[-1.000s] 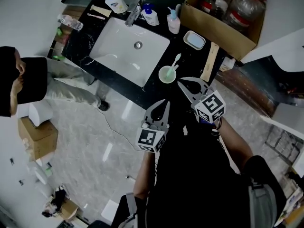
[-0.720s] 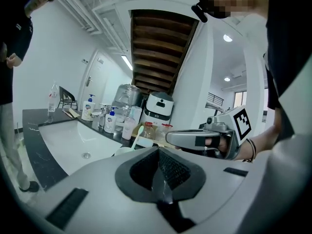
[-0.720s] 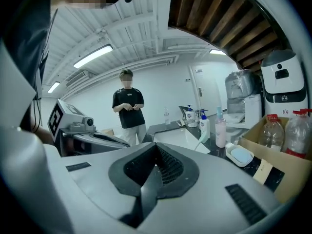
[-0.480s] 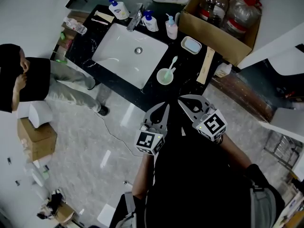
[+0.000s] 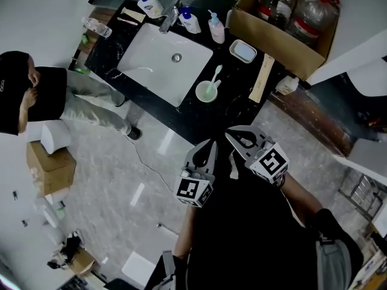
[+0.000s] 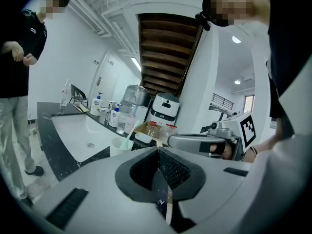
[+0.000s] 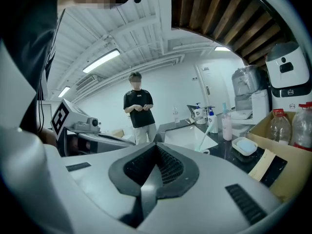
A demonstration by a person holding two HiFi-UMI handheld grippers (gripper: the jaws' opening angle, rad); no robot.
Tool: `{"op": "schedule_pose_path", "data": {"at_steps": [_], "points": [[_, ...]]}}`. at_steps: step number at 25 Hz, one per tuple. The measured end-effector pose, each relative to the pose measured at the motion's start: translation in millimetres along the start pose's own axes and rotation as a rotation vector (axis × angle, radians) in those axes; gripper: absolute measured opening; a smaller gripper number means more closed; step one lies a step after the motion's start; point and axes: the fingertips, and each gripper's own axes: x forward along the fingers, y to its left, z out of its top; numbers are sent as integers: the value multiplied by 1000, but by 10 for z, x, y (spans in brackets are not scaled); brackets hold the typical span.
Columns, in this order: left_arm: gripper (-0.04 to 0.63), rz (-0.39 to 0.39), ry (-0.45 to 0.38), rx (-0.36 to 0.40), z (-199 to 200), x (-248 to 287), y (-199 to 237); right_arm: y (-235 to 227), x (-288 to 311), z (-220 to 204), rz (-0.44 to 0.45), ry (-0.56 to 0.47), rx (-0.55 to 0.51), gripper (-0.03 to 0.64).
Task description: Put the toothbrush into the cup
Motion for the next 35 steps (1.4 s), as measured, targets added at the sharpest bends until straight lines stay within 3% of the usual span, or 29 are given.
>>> {"op": "schedule_pose_path", "data": {"at_steps": [9, 14, 19, 26, 35], "points": [[11, -55, -51, 43, 4, -462, -145, 277, -144, 90, -100, -50, -19, 15], [12, -74, -62, 86, -128, -978, -180, 839, -189, 45, -118, -64, -30, 15], [11, -108, -81, 79, -279, -1434, -311, 1420, -320, -133, -131, -58, -26, 15], [11, -176, -73, 99, -513, -1793, -561, 1860, -588, -340, -173, -50, -1, 15], [11, -127, -121, 99, -437, -1975, -829, 2091, -875, -313, -126, -48, -47, 15]]}}
